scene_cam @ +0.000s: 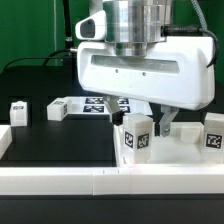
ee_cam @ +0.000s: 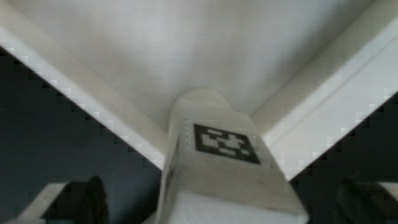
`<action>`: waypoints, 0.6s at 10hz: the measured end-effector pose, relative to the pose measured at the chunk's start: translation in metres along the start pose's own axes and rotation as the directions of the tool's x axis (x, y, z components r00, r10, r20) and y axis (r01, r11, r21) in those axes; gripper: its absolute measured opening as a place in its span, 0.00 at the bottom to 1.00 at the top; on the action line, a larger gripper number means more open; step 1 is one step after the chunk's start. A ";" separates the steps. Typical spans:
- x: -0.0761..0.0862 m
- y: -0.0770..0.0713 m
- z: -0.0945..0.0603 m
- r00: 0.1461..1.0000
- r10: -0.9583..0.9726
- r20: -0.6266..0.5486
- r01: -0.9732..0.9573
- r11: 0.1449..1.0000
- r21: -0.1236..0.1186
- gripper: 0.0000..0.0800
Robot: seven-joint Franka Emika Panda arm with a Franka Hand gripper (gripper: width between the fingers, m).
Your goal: Assemble square table
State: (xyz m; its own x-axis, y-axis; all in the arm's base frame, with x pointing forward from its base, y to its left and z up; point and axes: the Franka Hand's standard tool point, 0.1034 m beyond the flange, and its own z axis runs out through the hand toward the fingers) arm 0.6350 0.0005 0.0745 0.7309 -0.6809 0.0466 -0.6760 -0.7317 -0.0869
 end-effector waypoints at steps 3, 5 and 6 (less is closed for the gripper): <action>0.000 0.001 0.000 0.977 -0.214 0.000 0.214 0.977 -0.002 0.81; 0.002 0.002 0.000 0.894 -0.448 0.004 0.448 0.894 -0.003 0.81; 0.003 0.004 0.000 0.824 -0.566 0.005 0.566 0.824 -0.003 0.81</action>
Offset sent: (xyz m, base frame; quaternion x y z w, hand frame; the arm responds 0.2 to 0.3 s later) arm -0.0022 0.0032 0.0031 0.0263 -0.0360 -0.3102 0.9496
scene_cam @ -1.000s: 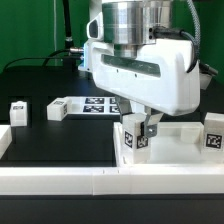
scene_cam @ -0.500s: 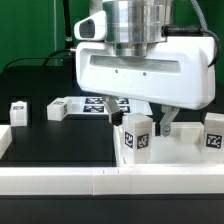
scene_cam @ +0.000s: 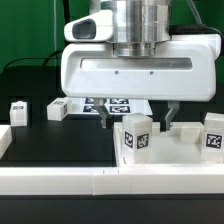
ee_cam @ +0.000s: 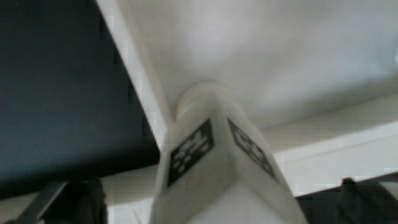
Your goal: Assemble square table
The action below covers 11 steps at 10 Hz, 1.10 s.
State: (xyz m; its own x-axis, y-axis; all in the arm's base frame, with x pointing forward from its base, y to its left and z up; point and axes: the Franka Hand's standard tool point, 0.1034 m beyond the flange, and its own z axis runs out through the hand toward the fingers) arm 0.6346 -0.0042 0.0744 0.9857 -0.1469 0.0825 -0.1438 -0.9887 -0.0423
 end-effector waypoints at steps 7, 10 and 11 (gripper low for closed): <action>0.000 0.000 0.001 0.939 -0.345 0.006 0.345 0.938 -0.013 0.77; 0.000 0.000 0.001 0.945 -0.326 0.006 0.326 0.945 -0.013 0.36; 0.000 0.000 0.001 0.951 -0.309 0.006 0.309 0.951 -0.012 0.36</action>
Offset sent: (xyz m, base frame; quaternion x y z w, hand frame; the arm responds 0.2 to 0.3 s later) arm 0.0000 0.0111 0.0018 0.0062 -0.0017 -0.2059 0.9785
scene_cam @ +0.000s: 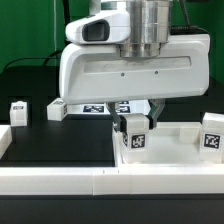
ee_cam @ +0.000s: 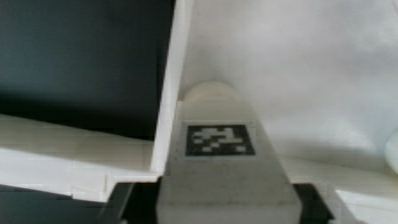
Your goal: Assemble square table
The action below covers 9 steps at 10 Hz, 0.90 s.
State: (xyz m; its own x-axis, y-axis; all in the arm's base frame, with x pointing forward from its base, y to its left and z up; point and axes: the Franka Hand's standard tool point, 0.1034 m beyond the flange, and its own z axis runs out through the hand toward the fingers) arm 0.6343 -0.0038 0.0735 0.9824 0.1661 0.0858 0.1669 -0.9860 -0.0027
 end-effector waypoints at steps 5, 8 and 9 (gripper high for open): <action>-0.001 0.002 0.000 0.906 0.422 -0.003 -0.422 0.906 0.005 0.36; -0.006 0.003 0.000 0.787 0.617 0.008 -0.617 0.787 0.000 0.36; -0.008 0.004 0.000 0.745 0.667 0.009 -0.667 0.745 -0.008 0.37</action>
Offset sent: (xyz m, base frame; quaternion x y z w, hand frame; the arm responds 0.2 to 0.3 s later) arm -0.0026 -0.0064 0.0043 -0.0005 0.0073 0.2633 0.9647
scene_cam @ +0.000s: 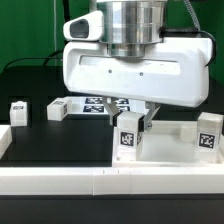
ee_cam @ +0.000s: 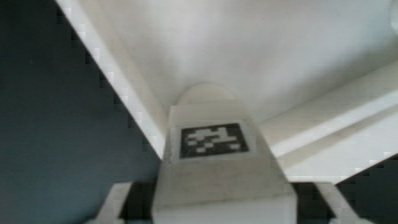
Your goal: Assemble square table
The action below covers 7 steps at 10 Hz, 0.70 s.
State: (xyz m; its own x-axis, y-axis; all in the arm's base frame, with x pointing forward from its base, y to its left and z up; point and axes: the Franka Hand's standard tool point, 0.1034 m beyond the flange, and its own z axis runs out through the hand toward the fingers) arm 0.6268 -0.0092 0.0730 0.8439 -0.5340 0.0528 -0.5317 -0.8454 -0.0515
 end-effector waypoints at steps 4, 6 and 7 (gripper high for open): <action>0.000 0.002 0.000 0.999 0.054 0.002 -0.054 0.999 -0.006 0.51; -0.002 0.002 -0.009 0.998 0.066 -0.001 -0.066 0.998 0.002 0.77; -0.011 0.003 -0.016 0.993 0.118 0.005 -0.118 0.993 0.006 0.80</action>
Offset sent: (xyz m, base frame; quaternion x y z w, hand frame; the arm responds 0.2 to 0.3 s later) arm 0.0000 0.0000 0.0000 0.0000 0.0000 0.0000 1.0000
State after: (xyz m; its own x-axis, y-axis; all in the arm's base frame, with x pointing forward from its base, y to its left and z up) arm 0.6148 -0.0057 0.0886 0.7754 -0.6301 0.0411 -0.6274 -0.7761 -0.0634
